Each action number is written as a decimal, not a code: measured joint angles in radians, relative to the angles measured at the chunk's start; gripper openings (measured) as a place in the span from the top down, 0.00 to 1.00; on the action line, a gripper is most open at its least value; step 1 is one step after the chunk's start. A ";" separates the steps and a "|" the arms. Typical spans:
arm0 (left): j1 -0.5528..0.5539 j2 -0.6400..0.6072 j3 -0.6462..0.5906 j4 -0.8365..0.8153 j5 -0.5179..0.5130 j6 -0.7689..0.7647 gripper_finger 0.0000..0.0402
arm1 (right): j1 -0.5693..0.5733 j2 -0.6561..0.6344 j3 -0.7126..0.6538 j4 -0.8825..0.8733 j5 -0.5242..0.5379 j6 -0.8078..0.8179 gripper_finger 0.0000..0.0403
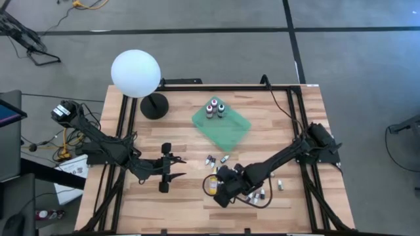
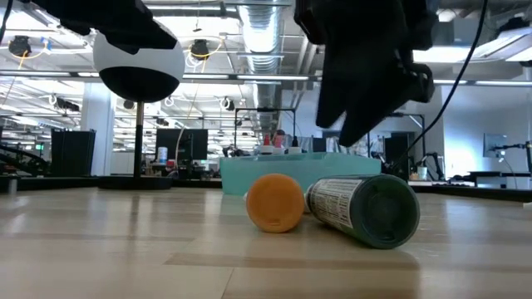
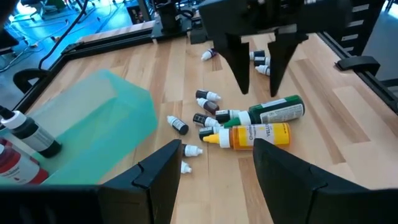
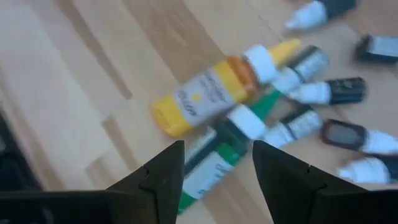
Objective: Pick & Place food coloring
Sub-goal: Put the large green food coloring bottle into the green bin
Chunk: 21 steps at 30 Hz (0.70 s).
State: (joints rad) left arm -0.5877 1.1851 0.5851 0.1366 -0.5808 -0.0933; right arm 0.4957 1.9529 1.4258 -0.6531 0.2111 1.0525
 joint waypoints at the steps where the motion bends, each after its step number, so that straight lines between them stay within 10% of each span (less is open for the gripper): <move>1: 0.000 0.000 0.000 0.000 0.000 0.000 0.52 | 0.000 0.000 0.000 -0.014 -0.001 0.011 0.55; 21: 0.002 0.062 0.000 -0.008 -0.003 -0.002 0.52 | -0.027 0.070 -0.002 0.019 -0.052 0.013 0.54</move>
State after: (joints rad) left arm -0.5854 1.2469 0.5846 0.1288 -0.5835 -0.0956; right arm 0.4686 2.0226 1.4235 -0.6340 0.1589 1.0653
